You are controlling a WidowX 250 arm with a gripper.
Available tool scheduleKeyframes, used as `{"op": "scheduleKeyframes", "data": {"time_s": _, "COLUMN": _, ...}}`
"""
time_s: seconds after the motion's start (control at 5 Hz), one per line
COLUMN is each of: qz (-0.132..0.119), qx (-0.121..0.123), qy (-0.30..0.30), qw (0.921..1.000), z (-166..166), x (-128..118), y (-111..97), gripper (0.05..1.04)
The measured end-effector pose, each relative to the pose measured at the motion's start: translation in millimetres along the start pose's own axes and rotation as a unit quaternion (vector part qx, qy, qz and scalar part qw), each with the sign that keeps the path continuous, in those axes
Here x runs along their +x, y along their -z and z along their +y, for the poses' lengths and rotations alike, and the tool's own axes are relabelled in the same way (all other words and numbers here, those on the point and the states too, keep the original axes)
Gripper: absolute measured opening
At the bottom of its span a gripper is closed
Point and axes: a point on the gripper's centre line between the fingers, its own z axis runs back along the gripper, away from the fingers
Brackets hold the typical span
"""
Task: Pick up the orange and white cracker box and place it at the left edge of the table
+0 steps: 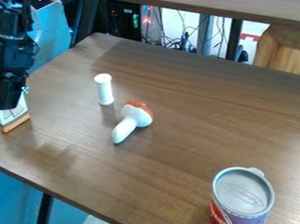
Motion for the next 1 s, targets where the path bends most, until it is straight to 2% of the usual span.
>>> {"op": "scheduleKeyframes", "data": {"time_s": 0.2, "qz": -0.018, "qx": -0.016, "qy": -0.007, "qw": 0.9997, "z": -1, "x": -3, "y": -10, "gripper": 0.987}}
{"op": "scheduleKeyframes", "data": {"time_s": 0.4, "qz": -0.055, "qx": 0.007, "qy": -0.017, "qw": 0.9983, "z": 1, "x": -15, "y": -39, "gripper": 1.007}}
{"op": "scheduleKeyframes", "data": {"time_s": 0.6, "qz": -0.075, "qx": 0.013, "qy": -0.011, "qw": 0.997, "z": -7, "x": -28, "y": -51, "gripper": 1.001}}
{"op": "scheduleKeyframes", "data": {"time_s": 0.8, "qz": -0.102, "qx": 0.023, "qy": 0.03, "qw": 0.9941, "z": -44, "x": -42, "y": -63, "gripper": 1.001}}
{"op": "scheduleKeyframes", "data": {"time_s": 1.0, "qz": -0.109, "qx": 0.023, "qy": 0.107, "qw": 0.988, "z": -97, "x": -50, "y": -74, "gripper": 1.001}}
